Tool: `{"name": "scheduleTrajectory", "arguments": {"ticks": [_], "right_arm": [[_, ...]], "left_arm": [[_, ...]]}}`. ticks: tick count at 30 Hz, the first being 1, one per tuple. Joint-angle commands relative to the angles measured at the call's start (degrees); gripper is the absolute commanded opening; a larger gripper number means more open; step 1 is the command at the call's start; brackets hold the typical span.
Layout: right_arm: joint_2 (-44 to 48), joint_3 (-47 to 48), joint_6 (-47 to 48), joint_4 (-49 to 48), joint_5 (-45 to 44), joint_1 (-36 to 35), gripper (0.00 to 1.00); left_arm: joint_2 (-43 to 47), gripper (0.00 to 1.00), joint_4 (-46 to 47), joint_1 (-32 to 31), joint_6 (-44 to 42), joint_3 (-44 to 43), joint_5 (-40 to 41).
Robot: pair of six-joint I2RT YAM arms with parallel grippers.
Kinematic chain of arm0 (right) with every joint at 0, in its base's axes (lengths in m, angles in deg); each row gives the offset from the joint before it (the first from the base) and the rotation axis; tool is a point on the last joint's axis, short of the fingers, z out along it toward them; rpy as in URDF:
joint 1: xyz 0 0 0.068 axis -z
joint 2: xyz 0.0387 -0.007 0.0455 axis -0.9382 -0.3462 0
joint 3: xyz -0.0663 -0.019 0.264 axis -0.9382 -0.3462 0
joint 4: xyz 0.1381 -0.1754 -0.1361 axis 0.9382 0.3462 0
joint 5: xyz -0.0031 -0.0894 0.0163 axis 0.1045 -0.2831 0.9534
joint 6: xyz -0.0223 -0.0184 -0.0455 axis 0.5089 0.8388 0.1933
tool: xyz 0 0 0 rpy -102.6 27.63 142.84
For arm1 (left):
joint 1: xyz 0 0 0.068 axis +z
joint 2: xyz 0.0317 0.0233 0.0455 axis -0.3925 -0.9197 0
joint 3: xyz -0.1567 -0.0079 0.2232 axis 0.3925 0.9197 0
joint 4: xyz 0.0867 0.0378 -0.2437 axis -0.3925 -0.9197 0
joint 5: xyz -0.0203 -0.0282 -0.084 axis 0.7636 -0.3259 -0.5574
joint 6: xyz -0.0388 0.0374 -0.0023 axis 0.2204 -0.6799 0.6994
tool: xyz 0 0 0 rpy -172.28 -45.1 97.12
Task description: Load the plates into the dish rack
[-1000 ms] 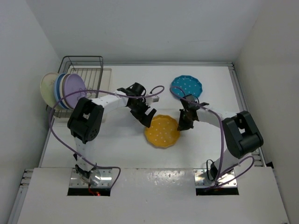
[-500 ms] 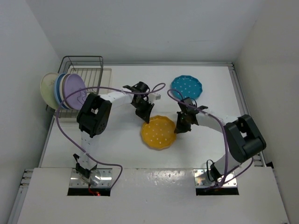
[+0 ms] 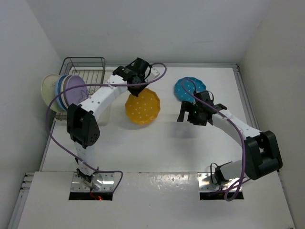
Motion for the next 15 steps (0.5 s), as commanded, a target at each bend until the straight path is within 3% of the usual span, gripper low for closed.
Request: {"name": "scheduleTrajectory", "arguments": {"ticks": [1, 4, 8, 15], "right_arm": [[1.9, 2.2, 1.9, 0.4, -0.3, 1.9, 1.00], [2.1, 1.8, 2.0, 0.6, -0.3, 2.9, 1.00], [2.0, 1.3, 1.6, 0.4, 0.1, 3.7, 1.00], [1.7, 2.3, 1.3, 0.5, 0.2, 4.1, 1.00]], "left_arm": [[5.3, 0.00, -3.0, 0.3, -3.2, -4.2, 15.9], [6.5, 0.00, -1.1, -0.3, -5.8, -6.4, 24.8], [7.7, 0.00, 3.3, 0.4, -10.4, -10.4, 43.1], [13.4, 0.00, 13.4, 9.7, -17.8, -11.2, 50.3]]}}
